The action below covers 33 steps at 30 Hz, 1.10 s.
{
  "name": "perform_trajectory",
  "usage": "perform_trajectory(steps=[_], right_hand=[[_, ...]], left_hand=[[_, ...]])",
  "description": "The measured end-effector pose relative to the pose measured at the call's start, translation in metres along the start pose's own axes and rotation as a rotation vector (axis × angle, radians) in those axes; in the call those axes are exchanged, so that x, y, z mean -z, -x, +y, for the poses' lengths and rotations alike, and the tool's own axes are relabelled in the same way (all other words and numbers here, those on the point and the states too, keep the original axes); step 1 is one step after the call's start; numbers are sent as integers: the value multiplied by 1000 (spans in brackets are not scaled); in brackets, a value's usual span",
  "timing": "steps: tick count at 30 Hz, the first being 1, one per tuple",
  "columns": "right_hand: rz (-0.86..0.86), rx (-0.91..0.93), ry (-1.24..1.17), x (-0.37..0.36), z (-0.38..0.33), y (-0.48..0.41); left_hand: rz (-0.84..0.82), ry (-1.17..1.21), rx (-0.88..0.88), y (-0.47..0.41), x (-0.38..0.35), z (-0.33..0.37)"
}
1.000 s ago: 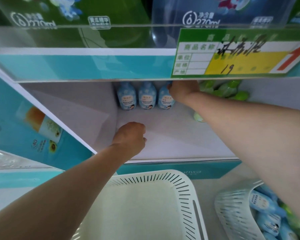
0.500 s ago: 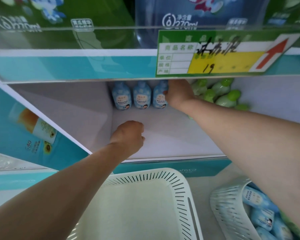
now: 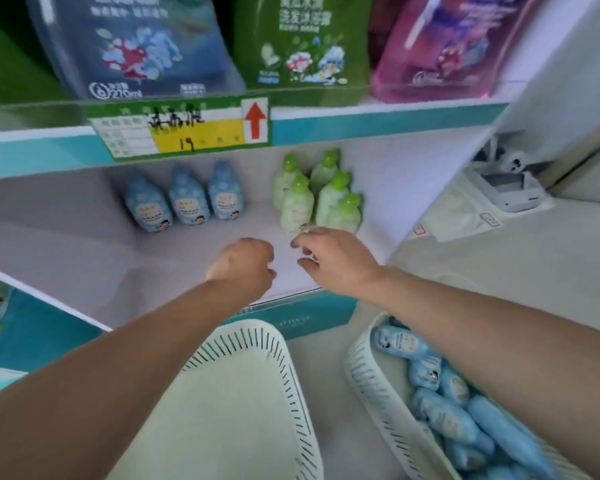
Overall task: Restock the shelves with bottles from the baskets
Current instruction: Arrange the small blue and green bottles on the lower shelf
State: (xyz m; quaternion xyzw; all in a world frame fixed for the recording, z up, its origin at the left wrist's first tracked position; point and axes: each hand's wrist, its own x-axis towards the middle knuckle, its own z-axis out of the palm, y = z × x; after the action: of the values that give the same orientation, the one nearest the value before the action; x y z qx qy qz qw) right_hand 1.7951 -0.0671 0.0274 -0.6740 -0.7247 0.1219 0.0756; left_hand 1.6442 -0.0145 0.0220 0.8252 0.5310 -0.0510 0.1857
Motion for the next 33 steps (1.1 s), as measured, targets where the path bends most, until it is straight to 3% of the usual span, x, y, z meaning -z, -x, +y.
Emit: perform_trajectory(steps=[10,19,24,33], right_hand=[[-128,-264,52,1,88,150],[-516,-502,116,-72,154,259],[-670,-593,179,-100,171,287],[-663,-670,146,-122,174,288]], left_hand=[[-116,-52,-309,27,-51,119],[-328,-212,-557,51,-130,192],[-505,-281,-602,56,-181,210],[-982,-483,-794,69,-249,230]])
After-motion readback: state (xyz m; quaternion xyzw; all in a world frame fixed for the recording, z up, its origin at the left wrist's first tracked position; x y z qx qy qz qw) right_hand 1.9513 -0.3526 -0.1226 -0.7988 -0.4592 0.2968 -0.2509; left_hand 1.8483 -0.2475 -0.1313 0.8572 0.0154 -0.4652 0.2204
